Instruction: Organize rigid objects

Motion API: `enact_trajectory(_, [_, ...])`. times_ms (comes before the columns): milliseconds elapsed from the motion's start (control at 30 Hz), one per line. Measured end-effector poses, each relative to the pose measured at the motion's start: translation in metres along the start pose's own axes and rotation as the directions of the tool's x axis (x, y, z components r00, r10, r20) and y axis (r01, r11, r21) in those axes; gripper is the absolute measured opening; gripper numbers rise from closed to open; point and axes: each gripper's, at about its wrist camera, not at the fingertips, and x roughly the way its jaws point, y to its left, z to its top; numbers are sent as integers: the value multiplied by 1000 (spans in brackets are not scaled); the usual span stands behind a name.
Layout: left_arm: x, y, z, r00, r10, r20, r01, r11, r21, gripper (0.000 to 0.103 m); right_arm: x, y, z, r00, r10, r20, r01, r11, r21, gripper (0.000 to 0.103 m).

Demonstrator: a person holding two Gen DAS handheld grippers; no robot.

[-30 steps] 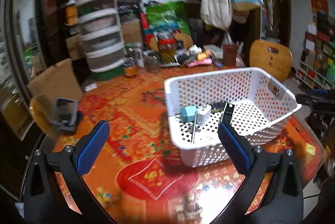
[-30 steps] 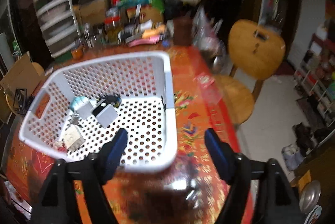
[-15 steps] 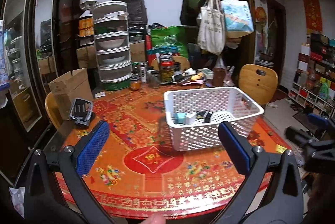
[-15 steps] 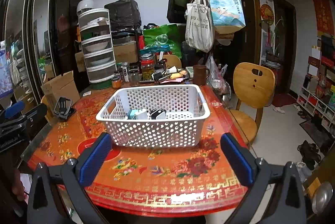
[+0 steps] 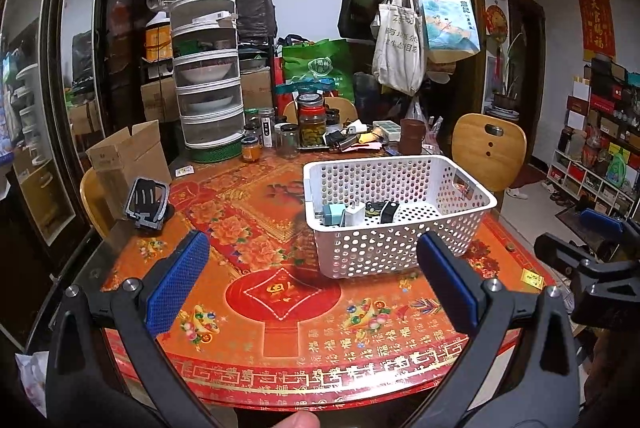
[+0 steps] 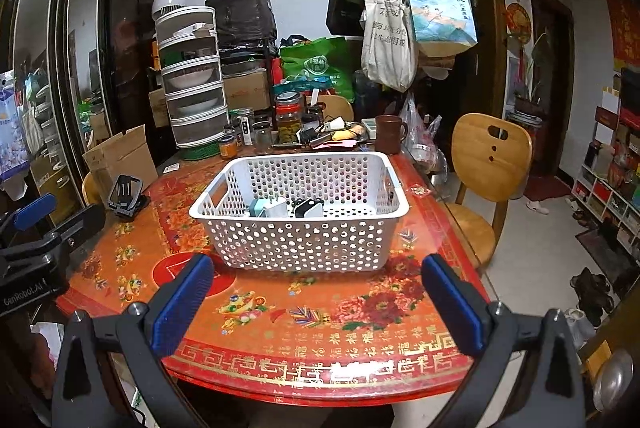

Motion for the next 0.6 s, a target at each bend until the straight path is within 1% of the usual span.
enact_trajectory(300, [4,7,2,1000,-7,-14,7,999,-31,102,-1,0,0,1000,2,-3,-2,1000,3,103])
enact_trajectory(600, [8,4,0,1000,-4,-22,3,1000,-18,102,1,4,-1,1000,7,-9,-7,1000,-8,103])
